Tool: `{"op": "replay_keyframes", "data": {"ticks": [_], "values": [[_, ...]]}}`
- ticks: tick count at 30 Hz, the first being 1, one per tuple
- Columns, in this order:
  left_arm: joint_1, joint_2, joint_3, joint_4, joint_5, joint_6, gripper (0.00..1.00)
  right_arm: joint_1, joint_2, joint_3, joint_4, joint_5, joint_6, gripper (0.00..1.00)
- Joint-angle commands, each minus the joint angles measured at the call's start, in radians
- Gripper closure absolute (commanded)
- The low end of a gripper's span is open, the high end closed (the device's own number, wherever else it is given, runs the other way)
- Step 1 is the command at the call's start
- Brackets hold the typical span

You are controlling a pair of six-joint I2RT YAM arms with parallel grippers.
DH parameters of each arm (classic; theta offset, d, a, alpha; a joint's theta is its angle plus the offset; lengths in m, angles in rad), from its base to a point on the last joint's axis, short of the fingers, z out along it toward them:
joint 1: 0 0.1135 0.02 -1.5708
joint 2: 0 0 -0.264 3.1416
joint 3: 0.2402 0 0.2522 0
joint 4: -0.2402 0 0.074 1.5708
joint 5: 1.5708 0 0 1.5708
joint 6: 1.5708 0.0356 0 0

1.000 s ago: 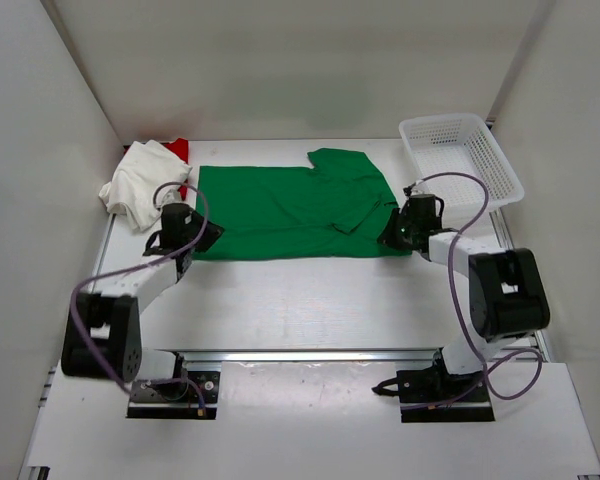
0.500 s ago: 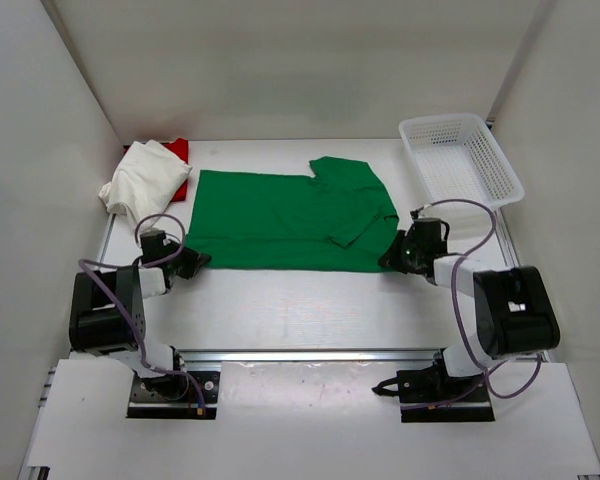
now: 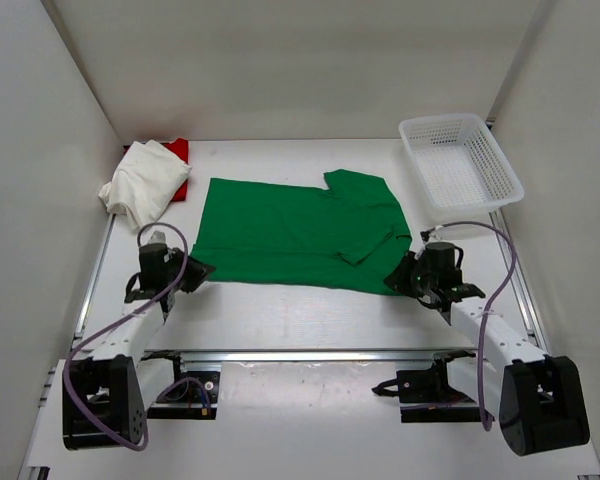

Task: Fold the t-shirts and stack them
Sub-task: Fold the flattened tshirt in 1/3 of the way

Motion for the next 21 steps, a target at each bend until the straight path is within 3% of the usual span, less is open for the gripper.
{"op": "replay_keyframes", "data": {"ticks": [1,5,11,17,21], "values": [[-0.116,0.010,0.117,0.052,-0.047,0.015,0.79,0.074,0.050,0.080,0.075,-0.016,-0.019,0.83],[-0.295,0.132,0.152,0.130,-0.188,0.018,0.78,0.134,0.210,0.116,0.247,-0.093,0.011,0.77],[-0.298,0.323,0.169,0.239,-0.076,-0.015,0.84,0.179,0.420,0.192,0.356,-0.103,0.056,0.70],[-0.360,0.300,0.151,0.231,-0.139,0.021,0.82,0.162,0.473,0.201,0.414,-0.100,0.080,0.68],[-0.324,0.318,0.109,0.282,-0.104,-0.016,0.83,0.134,0.528,0.231,0.418,-0.117,0.085,0.69]]}}
